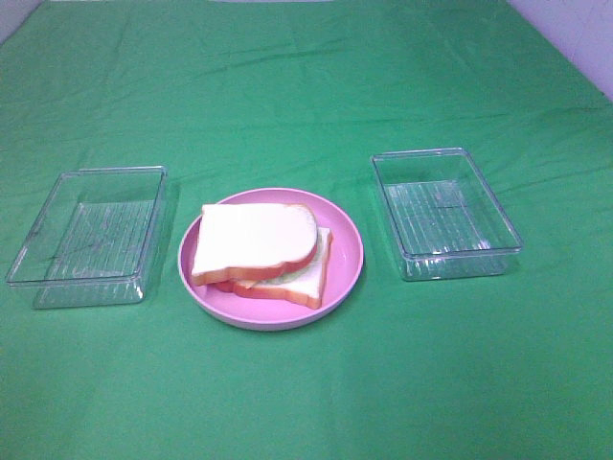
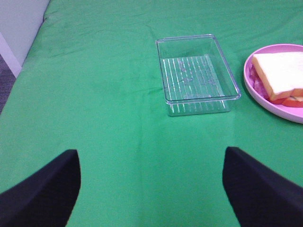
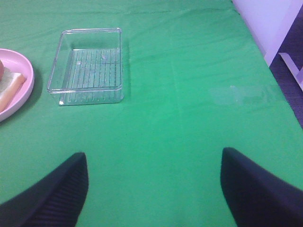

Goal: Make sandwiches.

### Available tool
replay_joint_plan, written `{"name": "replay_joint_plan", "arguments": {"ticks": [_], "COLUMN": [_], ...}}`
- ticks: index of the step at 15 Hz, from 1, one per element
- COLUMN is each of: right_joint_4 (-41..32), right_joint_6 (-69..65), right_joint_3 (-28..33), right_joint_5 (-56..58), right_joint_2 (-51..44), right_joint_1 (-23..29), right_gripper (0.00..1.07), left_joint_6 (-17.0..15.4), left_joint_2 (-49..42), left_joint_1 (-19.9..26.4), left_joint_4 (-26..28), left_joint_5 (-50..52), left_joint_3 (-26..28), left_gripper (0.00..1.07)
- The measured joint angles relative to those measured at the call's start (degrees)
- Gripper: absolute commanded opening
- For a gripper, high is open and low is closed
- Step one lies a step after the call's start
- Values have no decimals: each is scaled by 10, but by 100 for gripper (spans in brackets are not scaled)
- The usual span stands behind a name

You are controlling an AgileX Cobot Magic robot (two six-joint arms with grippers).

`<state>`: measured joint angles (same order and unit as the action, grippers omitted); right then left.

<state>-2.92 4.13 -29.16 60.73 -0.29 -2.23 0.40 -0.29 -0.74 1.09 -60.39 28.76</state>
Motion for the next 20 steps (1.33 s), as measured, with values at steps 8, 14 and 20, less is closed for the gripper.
{"name": "replay_joint_plan", "arguments": {"ticks": [8, 14, 20], "right_joint_4": [-2, -2, -2], "right_joint_6": [0, 0, 0], "right_joint_3": [0, 0, 0], "right_joint_5": [0, 0, 0], "right_joint_2": [0, 0, 0], "right_joint_1": [0, 0, 0], "right_gripper": [74, 74, 74], "left_joint_6": [0, 0, 0], "left_joint_2": [0, 0, 0], "left_joint_1": [6, 6, 6], "left_joint_4": [-1, -1, -1], "left_joint_5": [0, 0, 0], "left_joint_3": [0, 0, 0], "left_gripper": [78, 78, 78]}}
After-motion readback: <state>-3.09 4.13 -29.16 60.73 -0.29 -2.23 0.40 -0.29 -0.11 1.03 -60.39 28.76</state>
